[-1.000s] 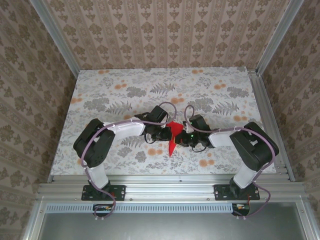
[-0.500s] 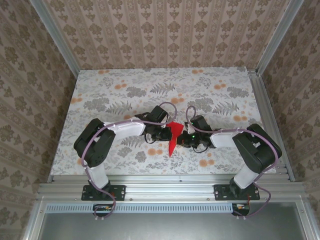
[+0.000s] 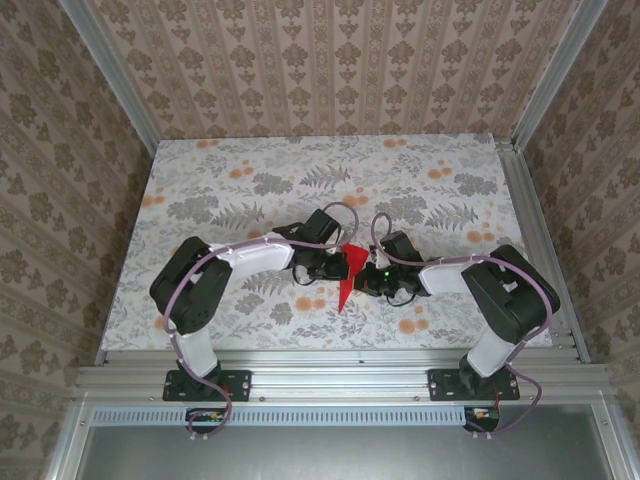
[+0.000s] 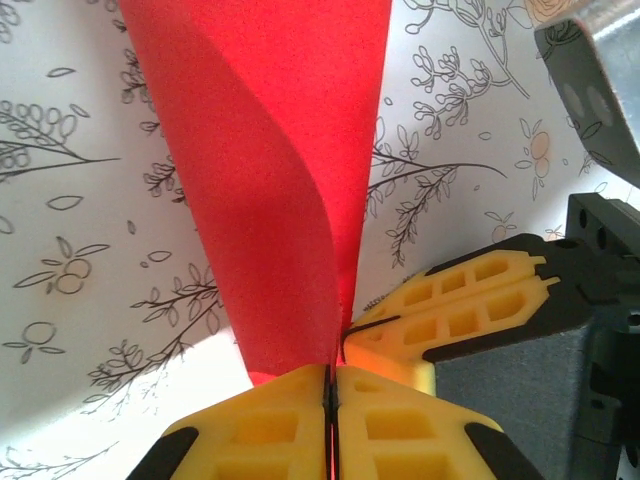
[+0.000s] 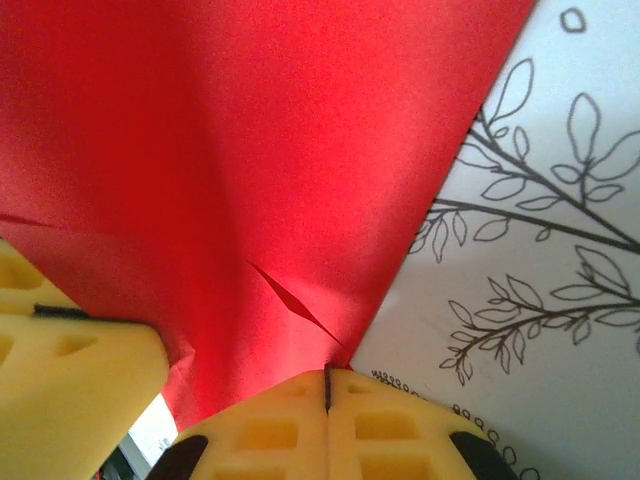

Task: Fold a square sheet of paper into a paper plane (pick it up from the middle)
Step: Fold the wing for the fifth time at the center of the table.

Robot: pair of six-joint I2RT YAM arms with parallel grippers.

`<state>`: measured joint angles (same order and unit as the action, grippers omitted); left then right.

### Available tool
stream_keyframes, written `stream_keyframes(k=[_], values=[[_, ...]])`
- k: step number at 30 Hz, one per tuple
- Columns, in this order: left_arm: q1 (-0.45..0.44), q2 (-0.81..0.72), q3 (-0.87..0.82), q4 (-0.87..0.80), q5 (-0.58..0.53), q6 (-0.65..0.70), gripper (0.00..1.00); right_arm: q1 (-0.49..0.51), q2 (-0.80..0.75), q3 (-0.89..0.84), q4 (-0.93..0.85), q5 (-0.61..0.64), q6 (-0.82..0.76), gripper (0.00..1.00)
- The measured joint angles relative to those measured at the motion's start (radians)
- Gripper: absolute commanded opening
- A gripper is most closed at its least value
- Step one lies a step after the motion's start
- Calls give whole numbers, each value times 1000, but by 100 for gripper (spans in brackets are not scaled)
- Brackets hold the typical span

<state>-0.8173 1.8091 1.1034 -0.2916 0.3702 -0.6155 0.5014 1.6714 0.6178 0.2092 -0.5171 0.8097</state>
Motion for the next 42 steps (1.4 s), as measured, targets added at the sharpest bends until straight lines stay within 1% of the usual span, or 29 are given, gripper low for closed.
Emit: stream_keyframes(k=[7, 20, 33, 42], values=[[-8, 43, 14, -1, 5, 1, 10, -2, 6, -1, 10, -13, 0, 2], [-14, 70, 49, -15, 23, 16, 11, -4, 8, -10, 32, -18, 1, 2], [-13, 97, 80, -54, 26, 79, 13, -11, 7, -24, 60, -29, 5, 2], [-14, 126, 82, -60, 29, 101, 17, -36, -31, -58, 82, -29, 15, 2]])
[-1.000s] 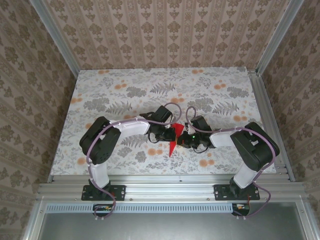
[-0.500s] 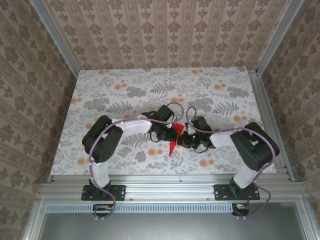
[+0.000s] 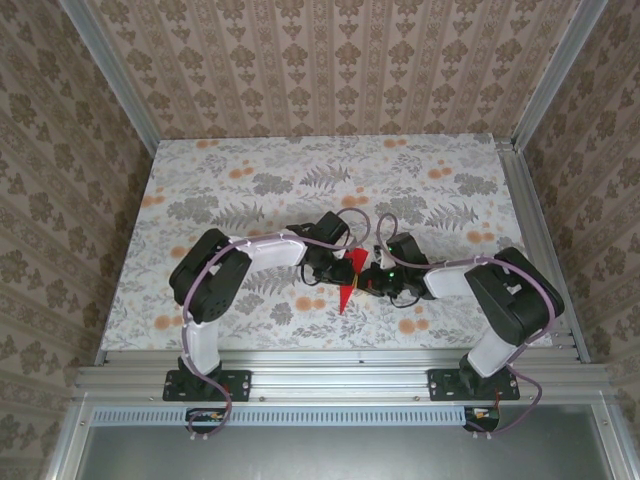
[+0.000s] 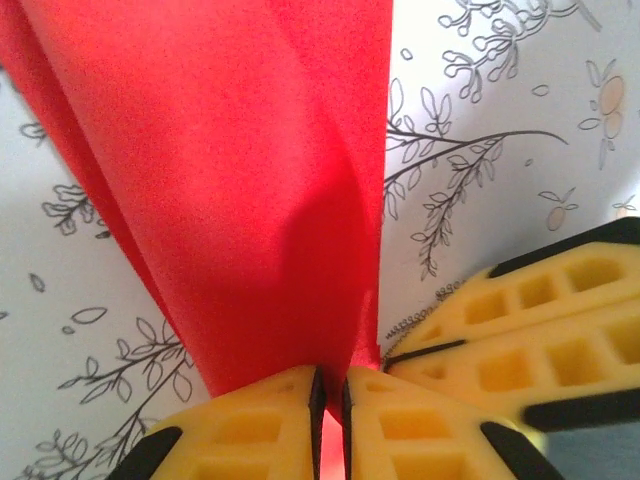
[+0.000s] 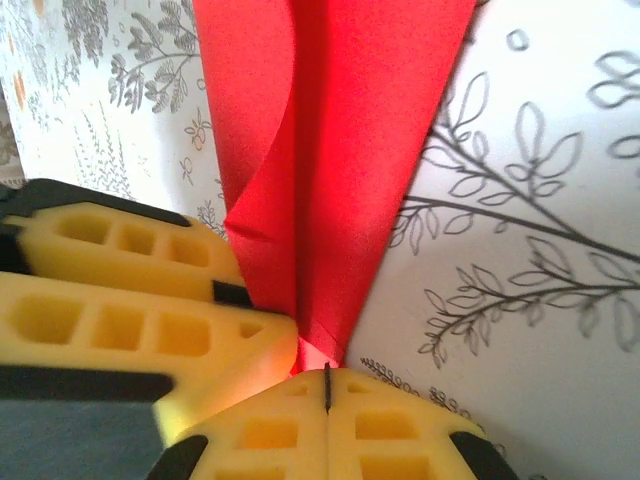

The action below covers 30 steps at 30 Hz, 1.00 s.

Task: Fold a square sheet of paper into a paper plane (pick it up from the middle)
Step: Fold the wing for the fifth time at the center of the table.

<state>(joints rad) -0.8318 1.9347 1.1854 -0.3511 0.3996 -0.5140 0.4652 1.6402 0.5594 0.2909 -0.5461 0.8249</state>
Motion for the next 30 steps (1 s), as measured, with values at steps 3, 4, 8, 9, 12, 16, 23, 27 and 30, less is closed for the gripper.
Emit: stream_keyframes(k=[3, 4, 8, 9, 12, 16, 23, 27, 30], values=[[1, 0, 0, 2, 8, 4, 19, -20, -20, -13, 16, -1, 13, 2], [1, 0, 0, 3, 11, 6, 20, -25, -23, -16, 20, -2, 15, 2], [1, 0, 0, 8, 23, 11, 25, -47, -32, -29, 46, -11, 24, 3], [1, 0, 0, 10, 26, 13, 27, -51, -32, -31, 51, -13, 28, 2], [1, 0, 0, 16, 39, 14, 30, -67, -33, -34, 72, -24, 43, 2], [1, 0, 0, 29, 50, 14, 36, -85, -33, -37, 103, -42, 62, 3], [6, -13, -28, 80, 62, 14, 33, -101, -25, -40, 128, -69, 86, 6], [8, -21, -47, 99, 85, 22, 26, -106, -7, -40, 160, -73, 99, 9], [8, -24, -54, 106, 103, 26, 22, -108, 13, -39, 178, -77, 106, 11]])
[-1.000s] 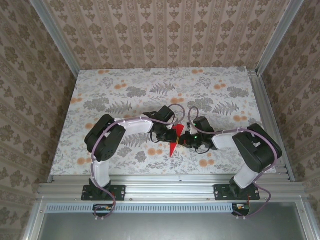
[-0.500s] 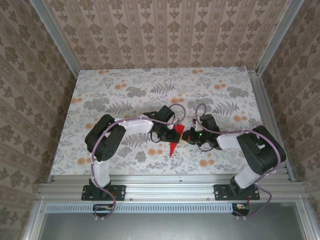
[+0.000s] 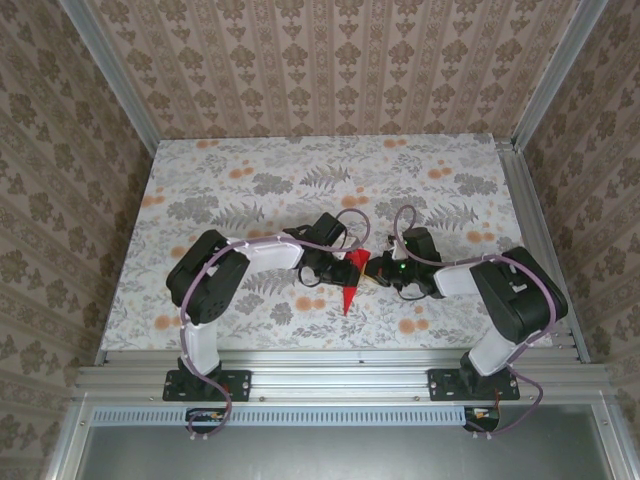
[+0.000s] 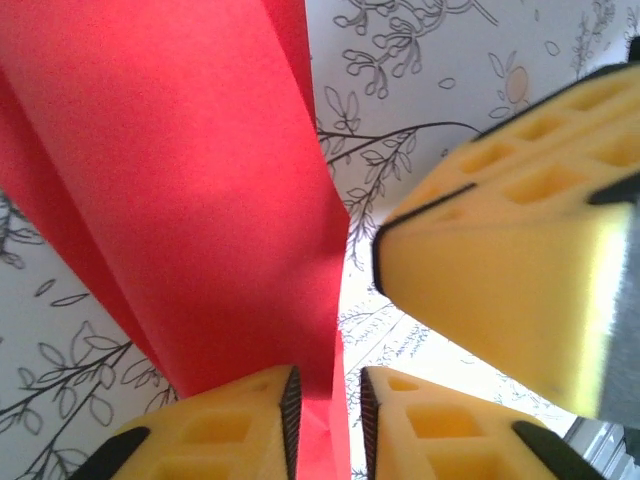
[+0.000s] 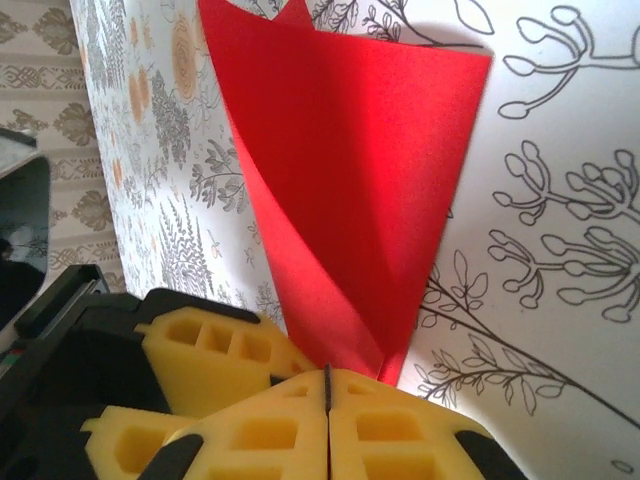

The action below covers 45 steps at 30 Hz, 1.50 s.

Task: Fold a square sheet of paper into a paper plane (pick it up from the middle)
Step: Fold the wing for the fifth time at the center of the table.

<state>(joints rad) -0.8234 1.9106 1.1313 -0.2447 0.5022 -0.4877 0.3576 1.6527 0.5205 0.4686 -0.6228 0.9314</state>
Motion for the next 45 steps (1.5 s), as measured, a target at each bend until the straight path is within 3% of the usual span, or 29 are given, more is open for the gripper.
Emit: stream_keyframes(k=[14, 25, 33, 45], values=[[7, -6, -21, 14, 27, 13, 14, -2, 31, 27, -36, 2, -16, 28], [13, -6, -23, 14, 38, 14, 13, -6, 13, 37, -93, 17, -45, 32], [13, -6, -24, 14, 45, 14, 14, -6, -14, 37, -140, 32, -65, 34], [13, -6, -24, 14, 52, 14, 14, 0, 10, 37, -102, 4, -52, 28]])
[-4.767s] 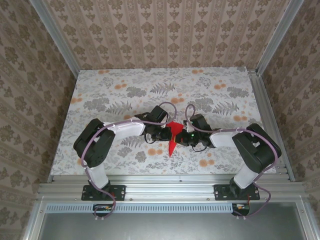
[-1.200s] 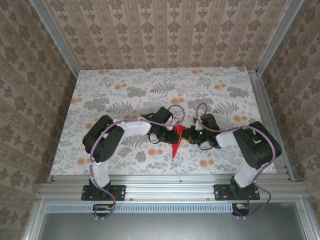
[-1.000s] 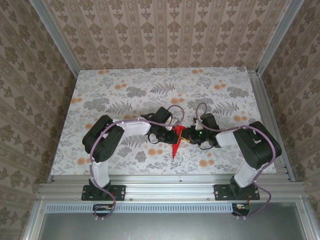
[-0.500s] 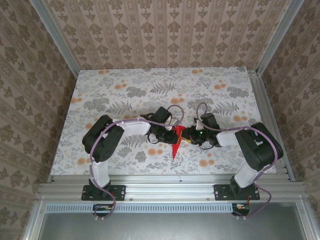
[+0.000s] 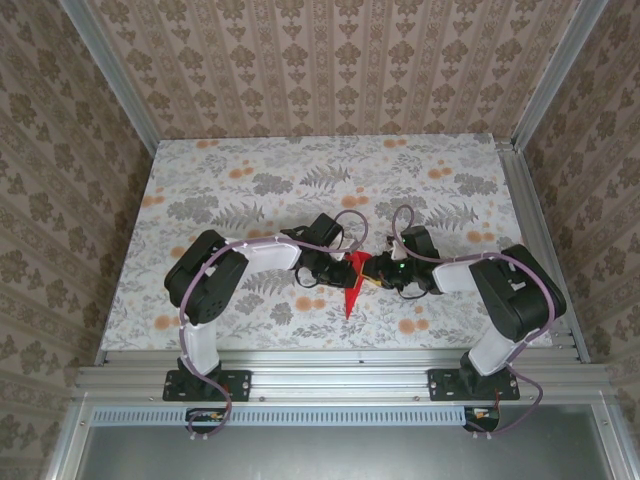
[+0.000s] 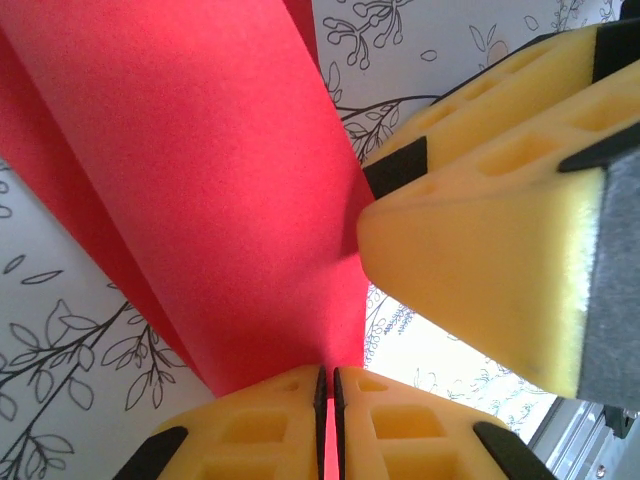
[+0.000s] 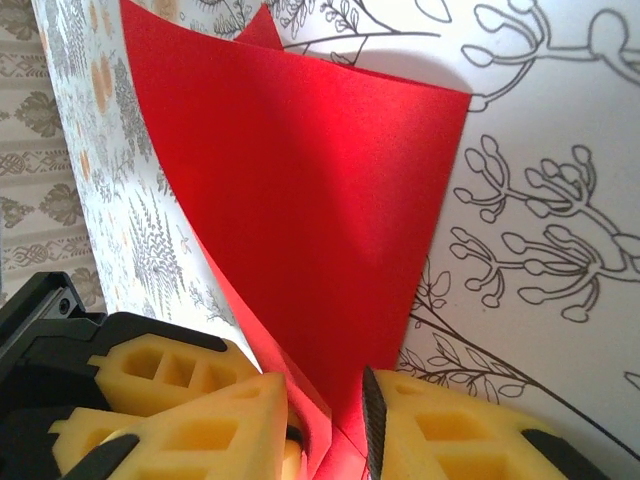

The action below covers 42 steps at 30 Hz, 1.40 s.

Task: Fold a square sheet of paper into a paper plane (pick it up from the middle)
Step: Fold the wing for the fifth time at the center of the table.

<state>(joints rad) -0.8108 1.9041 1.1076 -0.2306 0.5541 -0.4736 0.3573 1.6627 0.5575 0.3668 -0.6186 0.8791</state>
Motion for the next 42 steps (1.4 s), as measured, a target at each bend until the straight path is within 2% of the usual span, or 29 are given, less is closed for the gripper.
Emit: stream_keyframes(k=[10, 16, 19, 23, 29, 34, 42], values=[[0, 0, 0, 0, 1, 0, 14, 15, 20, 3, 24, -21, 14, 18], [0, 0, 0, 0, 4, 0, 15, 19, 41, 5, 39, -26, 18, 6], [0, 0, 0, 0, 3, 0, 17, 19, 43, 5, 39, -25, 16, 3], [-5, -19, 0, -16, -19, 0, 25, 19, 46, 5, 37, -22, 14, 1], [-56, -127, -7, -51, -129, -6, 36, 19, 46, 5, 29, -14, 13, 0], [-127, -196, -53, -85, -272, -50, 41, 19, 52, 5, 27, -14, 13, 0], [-226, -202, -97, -119, -410, -118, 42, 19, 53, 5, 27, -14, 14, 0]])
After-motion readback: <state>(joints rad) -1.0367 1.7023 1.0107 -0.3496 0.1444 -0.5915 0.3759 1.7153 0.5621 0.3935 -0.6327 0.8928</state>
